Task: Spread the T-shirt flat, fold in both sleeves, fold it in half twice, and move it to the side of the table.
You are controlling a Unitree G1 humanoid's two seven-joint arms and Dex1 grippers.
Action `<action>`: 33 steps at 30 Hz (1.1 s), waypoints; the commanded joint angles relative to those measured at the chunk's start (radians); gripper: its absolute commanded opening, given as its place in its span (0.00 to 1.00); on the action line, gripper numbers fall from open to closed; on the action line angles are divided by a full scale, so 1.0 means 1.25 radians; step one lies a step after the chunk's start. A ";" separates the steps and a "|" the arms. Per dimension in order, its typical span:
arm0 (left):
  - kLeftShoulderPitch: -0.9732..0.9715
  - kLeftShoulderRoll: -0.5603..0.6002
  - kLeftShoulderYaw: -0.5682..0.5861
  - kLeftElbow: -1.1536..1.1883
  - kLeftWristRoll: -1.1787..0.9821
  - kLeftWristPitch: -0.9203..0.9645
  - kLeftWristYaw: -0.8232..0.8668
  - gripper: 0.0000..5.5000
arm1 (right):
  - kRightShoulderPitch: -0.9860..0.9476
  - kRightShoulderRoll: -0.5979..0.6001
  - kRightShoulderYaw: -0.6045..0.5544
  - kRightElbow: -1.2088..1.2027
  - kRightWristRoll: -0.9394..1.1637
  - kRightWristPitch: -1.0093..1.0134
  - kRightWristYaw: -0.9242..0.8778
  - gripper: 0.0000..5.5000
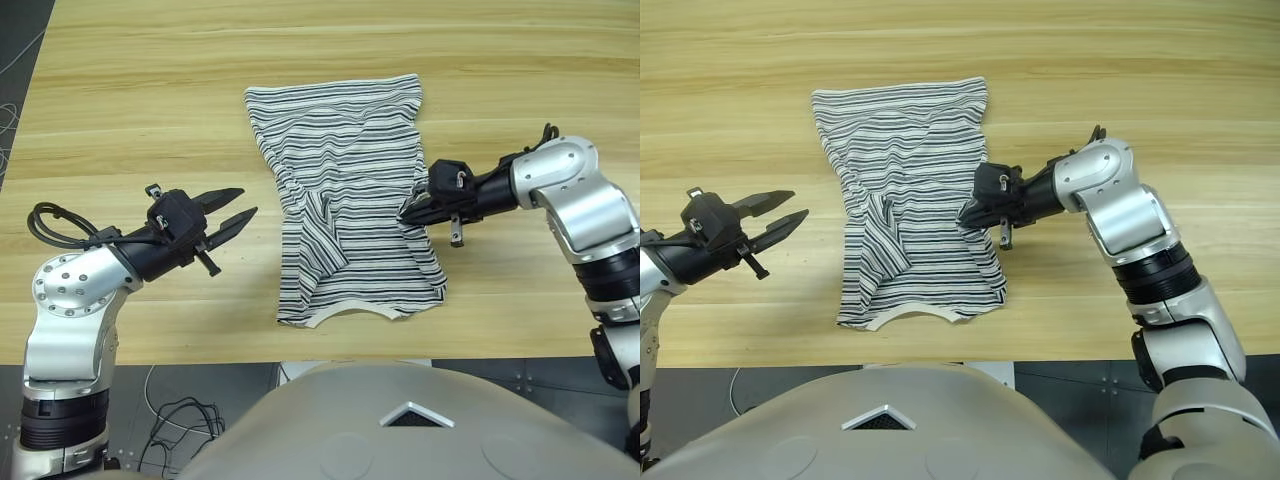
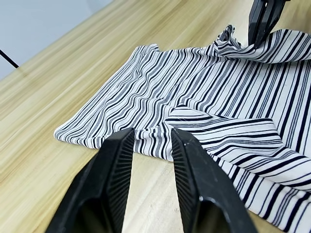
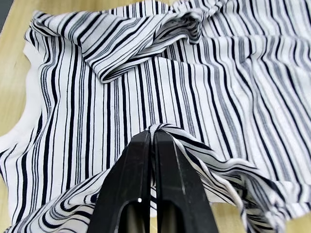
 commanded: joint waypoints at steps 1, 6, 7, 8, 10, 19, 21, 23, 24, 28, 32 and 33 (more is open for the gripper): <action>-0.006 0.001 -0.007 0.013 0.010 -0.013 -0.009 0.26 | -0.016 0.025 0.016 0.035 -0.014 -0.004 -0.017 0.02; -0.005 0.001 -0.010 0.021 0.011 -0.022 -0.009 0.26 | -0.017 0.053 0.029 0.078 -0.025 -0.001 -0.038 0.11; -0.005 0.000 -0.010 0.023 0.012 -0.024 -0.009 0.26 | -0.016 0.057 0.030 0.081 -0.026 -0.003 -0.041 0.15; -0.005 0.000 -0.011 0.025 0.012 -0.025 -0.009 0.26 | -0.016 0.060 0.031 0.082 -0.026 -0.004 -0.042 0.17; -0.004 -0.001 -0.011 0.027 0.013 -0.027 -0.008 0.26 | -0.016 0.069 0.025 0.081 -0.020 -0.008 -0.046 0.24; -0.015 -0.016 -0.011 0.024 -0.020 -0.030 -0.014 0.26 | -0.030 0.042 -0.080 0.026 0.093 0.065 -0.014 0.24; -0.020 -0.029 -0.003 0.009 -0.051 -0.045 -0.024 0.26 | -0.039 0.012 -0.139 0.026 0.139 0.098 0.002 0.24; -0.015 -0.036 0.013 -0.006 -0.086 -0.064 -0.044 0.26 | -0.022 -0.051 -0.192 0.036 0.160 0.081 0.036 0.24; -0.009 -0.023 0.008 0.014 -0.034 -0.104 -0.041 0.26 | 0.003 -0.091 -0.211 0.045 0.160 0.043 0.066 0.24; 0.028 0.082 -0.046 0.138 0.225 -0.373 -0.083 0.26 | 0.160 -0.213 -0.224 0.050 0.112 -0.147 0.150 0.24; 0.093 0.217 -0.062 0.235 0.382 -0.659 -0.125 0.38 | 0.295 -0.289 -0.167 0.133 -0.072 -0.656 0.145 0.37; 0.102 0.229 -0.057 0.243 0.390 -0.694 -0.122 0.40 | 0.302 -0.284 -0.162 0.155 -0.085 -0.744 0.144 0.40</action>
